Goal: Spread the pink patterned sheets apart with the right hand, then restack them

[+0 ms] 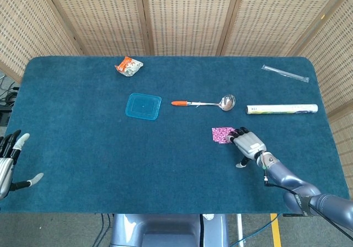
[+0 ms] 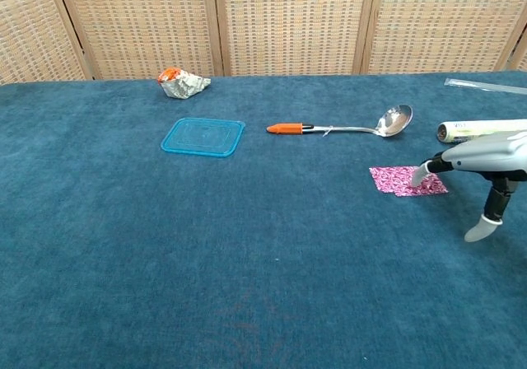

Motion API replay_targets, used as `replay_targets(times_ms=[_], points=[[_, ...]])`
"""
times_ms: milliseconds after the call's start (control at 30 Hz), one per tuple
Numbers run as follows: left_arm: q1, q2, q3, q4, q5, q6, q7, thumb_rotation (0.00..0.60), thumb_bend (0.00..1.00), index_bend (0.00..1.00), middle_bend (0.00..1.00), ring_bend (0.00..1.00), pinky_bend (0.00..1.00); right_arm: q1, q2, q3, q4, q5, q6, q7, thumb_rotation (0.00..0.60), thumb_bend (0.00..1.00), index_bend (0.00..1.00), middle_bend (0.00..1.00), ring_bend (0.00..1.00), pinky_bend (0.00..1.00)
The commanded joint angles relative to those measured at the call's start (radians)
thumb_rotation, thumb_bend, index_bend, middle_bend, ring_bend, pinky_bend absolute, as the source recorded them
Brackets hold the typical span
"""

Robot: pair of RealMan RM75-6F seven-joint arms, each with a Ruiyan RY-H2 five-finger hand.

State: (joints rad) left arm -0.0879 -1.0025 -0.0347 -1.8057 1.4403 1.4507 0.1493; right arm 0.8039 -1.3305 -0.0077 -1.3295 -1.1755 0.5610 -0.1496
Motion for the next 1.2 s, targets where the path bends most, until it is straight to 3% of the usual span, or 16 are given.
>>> replay_targets(times_ms=[33,967,1200], points=[[0.0,0.0,0.0,-0.001,0.0,0.0,0.001,0.47,0.0,0.07,0.0,0.0,0.0,-0.005,0.009,-0.007,-0.007,0.005,0.0,-0.006,0.504,0.0,0.14,0.12,0.0,0.0],[-0.004,-0.003,0.003,-0.018,0.018,0.003,0.019,0.469,0.0,0.07,0.0,0.0,0.0,-0.065,0.129,-0.074,-0.152,-0.007,0.035,-0.048,0.504,0.0,0.15,0.13,0.0,0.0],[-0.006,-0.004,0.003,-0.018,0.019,0.002,0.02,0.472,0.0,0.07,0.0,0.0,0.0,-0.073,0.156,-0.063,-0.192,-0.027,0.068,-0.045,0.501,0.0,0.15,0.13,0.0,0.0]])
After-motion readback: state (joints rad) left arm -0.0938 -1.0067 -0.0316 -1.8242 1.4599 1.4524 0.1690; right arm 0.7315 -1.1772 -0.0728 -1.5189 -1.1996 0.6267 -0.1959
